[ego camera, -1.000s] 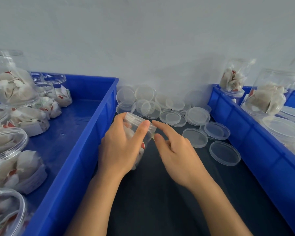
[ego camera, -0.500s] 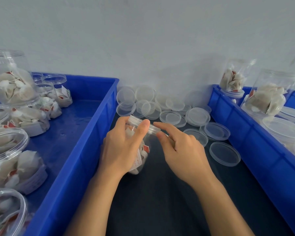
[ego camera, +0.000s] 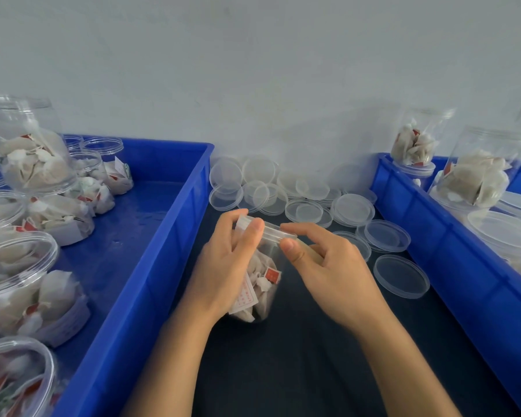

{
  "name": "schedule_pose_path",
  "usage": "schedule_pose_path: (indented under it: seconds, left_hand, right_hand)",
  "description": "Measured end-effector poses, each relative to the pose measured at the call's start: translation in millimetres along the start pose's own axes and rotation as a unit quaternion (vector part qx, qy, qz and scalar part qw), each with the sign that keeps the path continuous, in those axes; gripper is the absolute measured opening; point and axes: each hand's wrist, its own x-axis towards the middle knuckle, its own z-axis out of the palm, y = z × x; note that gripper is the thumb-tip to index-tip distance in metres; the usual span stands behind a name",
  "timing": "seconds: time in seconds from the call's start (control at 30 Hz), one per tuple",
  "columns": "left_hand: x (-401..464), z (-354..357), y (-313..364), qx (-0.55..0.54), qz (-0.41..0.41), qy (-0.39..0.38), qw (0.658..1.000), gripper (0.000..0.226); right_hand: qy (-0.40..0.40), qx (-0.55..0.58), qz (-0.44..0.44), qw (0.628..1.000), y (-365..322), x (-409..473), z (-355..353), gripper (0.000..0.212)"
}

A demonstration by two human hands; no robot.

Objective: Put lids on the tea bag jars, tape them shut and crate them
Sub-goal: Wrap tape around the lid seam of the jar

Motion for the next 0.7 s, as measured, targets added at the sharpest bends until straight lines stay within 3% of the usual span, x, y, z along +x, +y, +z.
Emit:
schedule_pose_path:
  seconds: [0.1,0.23,0.53,0.7]
  left_hand:
    - [-2.5,2.2,2.5,0.076,0.042,0.072,0.994,0.072]
    - [-4.7,9.3,5.5,0.090,0.040,0.064,0.993,0.072]
    - [-3.7,3.1,7.1,-0.053,0.018,0.055,0.997,0.063]
    - [0.6,2.8,2.9,-0.101,0.004,0.014,0.995,0.054]
  right_hand:
    - [0.020,-0.012,0.000,1.000,-2.1,-1.2,1.6,0.038]
    - [0.019,-0.043,-0.002,0.999,-4.2,-2.4,3.6,0.039]
    - [-0.021,-0.067,-0.024,0.997,2.6,2.4,-4.9,0.039]
    - [-0.038,-0.034,-0.027,0.998,7.1,4.0,-11.7,0.057]
